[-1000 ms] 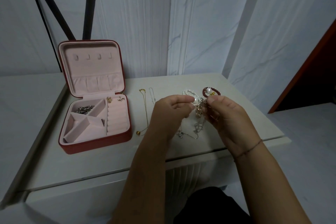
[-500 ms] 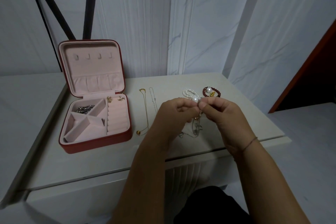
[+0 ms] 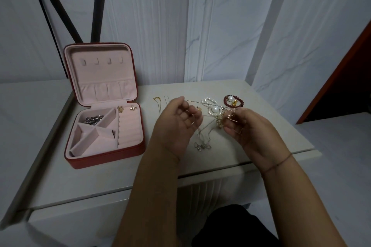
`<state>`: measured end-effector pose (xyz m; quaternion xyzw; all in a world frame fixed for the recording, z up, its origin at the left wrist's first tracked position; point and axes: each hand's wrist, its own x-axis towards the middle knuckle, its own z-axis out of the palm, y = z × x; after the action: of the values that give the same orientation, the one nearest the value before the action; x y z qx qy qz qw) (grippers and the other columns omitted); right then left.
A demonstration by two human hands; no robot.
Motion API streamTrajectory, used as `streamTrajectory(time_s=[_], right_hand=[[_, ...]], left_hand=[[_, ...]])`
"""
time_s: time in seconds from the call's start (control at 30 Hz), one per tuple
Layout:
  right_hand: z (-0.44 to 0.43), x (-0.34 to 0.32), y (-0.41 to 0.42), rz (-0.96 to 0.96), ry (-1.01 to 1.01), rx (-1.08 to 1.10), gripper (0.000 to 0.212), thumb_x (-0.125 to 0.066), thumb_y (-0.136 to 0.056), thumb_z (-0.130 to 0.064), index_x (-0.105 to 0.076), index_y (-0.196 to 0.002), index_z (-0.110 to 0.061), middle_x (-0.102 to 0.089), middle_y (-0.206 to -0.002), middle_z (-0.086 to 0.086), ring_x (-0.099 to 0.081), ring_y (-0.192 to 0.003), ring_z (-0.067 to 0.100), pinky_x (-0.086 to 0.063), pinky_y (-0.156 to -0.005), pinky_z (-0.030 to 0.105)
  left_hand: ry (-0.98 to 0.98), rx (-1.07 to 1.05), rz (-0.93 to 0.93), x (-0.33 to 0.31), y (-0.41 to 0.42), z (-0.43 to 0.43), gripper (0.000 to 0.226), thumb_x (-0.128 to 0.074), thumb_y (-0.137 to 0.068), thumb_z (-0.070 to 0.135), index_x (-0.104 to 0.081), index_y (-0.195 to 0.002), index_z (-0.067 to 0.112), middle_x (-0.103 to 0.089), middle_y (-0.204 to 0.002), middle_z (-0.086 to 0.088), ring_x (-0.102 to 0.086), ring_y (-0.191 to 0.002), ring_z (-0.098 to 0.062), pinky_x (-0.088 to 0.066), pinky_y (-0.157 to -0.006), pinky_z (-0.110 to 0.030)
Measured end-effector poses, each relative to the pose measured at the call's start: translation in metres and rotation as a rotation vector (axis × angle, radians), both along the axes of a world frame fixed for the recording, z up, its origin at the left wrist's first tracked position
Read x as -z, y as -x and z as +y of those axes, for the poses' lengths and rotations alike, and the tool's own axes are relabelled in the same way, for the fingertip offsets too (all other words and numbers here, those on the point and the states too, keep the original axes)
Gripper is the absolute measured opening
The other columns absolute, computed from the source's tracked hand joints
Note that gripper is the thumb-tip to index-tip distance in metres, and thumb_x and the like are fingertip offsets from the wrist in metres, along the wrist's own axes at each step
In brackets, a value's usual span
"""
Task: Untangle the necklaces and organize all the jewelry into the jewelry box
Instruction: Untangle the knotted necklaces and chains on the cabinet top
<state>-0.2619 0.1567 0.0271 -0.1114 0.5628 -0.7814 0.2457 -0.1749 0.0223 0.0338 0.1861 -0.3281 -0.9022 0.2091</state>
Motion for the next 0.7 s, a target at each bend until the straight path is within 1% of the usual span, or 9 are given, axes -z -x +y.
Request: streamTrajectory(time_s=[0.1, 0.2, 0.3, 0.37, 0.43, 0.5, 0.53, 0.6, 0.7], right_hand=[[-0.001, 0.001, 0.002, -0.113, 0.101, -0.062, 0.013, -0.05, -0.094, -0.01, -0.059, -0.085, -0.01, -0.062, -0.071, 0.004, -0.061, -0.063, 0.015, -0.057, -0.074, 0.029], [0.001, 0.002, 0.004, -0.185, 0.193, -0.076, 0.015, -0.049, -0.095, -0.011, -0.055, -0.082, -0.013, -0.055, -0.064, 0.001, -0.056, -0.057, 0.011, -0.057, -0.071, 0.029], [0.002, 0.003, 0.005, -0.105, 0.156, -0.015, 0.016, -0.049, -0.096, -0.01, -0.057, -0.083, -0.012, -0.062, -0.071, 0.0, -0.059, -0.068, 0.013, -0.055, -0.077, 0.031], [0.002, 0.003, 0.004, -0.062, 0.152, 0.003, 0.017, -0.047, -0.097, -0.009, -0.057, -0.083, -0.01, -0.066, -0.074, 0.002, -0.062, -0.073, 0.016, -0.055, -0.081, 0.034], [0.001, 0.002, 0.003, -0.043, 0.161, 0.007, 0.021, -0.043, -0.099, -0.009, -0.054, -0.081, -0.01, -0.066, -0.07, 0.003, -0.064, -0.067, 0.017, -0.057, -0.076, 0.034], [0.001, 0.002, 0.002, -0.022, 0.148, 0.012, 0.023, -0.041, -0.1, -0.01, -0.052, -0.08, -0.012, -0.063, -0.066, 0.002, -0.062, -0.061, 0.015, -0.059, -0.067, 0.03], [0.002, 0.001, 0.001, -0.004, 0.126, 0.022, 0.022, -0.042, -0.1, -0.012, -0.051, -0.08, -0.013, -0.06, -0.064, 0.001, -0.059, -0.059, 0.013, -0.057, -0.06, 0.027], [0.004, 0.002, 0.002, 0.062, 0.051, 0.067, 0.02, -0.046, -0.098, -0.013, -0.052, -0.08, -0.014, -0.056, -0.064, 0.0, -0.051, -0.054, 0.01, -0.044, -0.047, 0.019], [0.008, 0.004, 0.005, 0.151, -0.079, 0.132, 0.014, -0.056, -0.093, -0.013, -0.059, -0.08, -0.016, -0.052, -0.061, -0.003, -0.037, -0.05, 0.007, -0.028, -0.046, 0.018]], left_hand=[[-0.093, -0.013, 0.051, -0.003, -0.002, 0.001, 0.021, -0.047, -0.096, 0.022, -0.054, -0.078, 0.012, -0.049, -0.056, 0.001, -0.057, -0.055, -0.013, -0.051, -0.079, -0.031], [-0.101, 0.005, 0.053, -0.004, -0.004, 0.001, 0.011, -0.052, -0.094, 0.018, -0.062, -0.091, 0.013, -0.054, -0.065, 0.001, -0.057, -0.06, -0.012, -0.053, -0.071, -0.028], [-0.067, 0.056, 0.039, -0.003, -0.006, -0.002, 0.011, -0.051, -0.095, 0.019, -0.062, -0.094, 0.017, -0.058, -0.075, 0.001, -0.056, -0.068, -0.013, -0.05, -0.061, -0.024], [-0.01, 0.068, 0.011, -0.001, -0.007, -0.004, 0.013, -0.05, -0.096, 0.019, -0.062, -0.092, 0.019, -0.058, -0.076, 0.002, -0.056, -0.067, -0.012, -0.049, -0.054, -0.021], [0.08, 0.064, -0.034, 0.0, -0.007, -0.005, 0.014, -0.048, -0.097, 0.019, -0.061, -0.092, 0.019, -0.057, -0.073, 0.003, -0.051, -0.059, -0.008, -0.041, -0.046, -0.017], [0.135, 0.087, -0.047, 0.001, -0.008, -0.006, 0.014, -0.046, -0.097, 0.018, -0.06, -0.094, 0.02, -0.053, -0.071, 0.005, -0.039, -0.049, -0.004, -0.027, -0.042, -0.014], [0.149, 0.106, -0.048, 0.001, -0.009, -0.006, 0.014, -0.046, -0.097, 0.017, -0.06, -0.095, 0.02, -0.051, -0.07, 0.006, -0.034, -0.045, -0.003, -0.022, -0.041, -0.014], [0.177, 0.129, -0.059, 0.002, -0.01, -0.008, 0.014, -0.047, -0.097, 0.017, -0.061, -0.096, 0.019, -0.049, -0.069, 0.005, -0.028, -0.039, -0.002, -0.015, -0.038, -0.014], [0.202, 0.115, -0.081, 0.004, -0.011, -0.01, 0.014, -0.05, -0.095, 0.016, -0.063, -0.096, 0.018, -0.045, -0.065, 0.005, -0.023, -0.036, -0.001, -0.012, -0.034, -0.014]])
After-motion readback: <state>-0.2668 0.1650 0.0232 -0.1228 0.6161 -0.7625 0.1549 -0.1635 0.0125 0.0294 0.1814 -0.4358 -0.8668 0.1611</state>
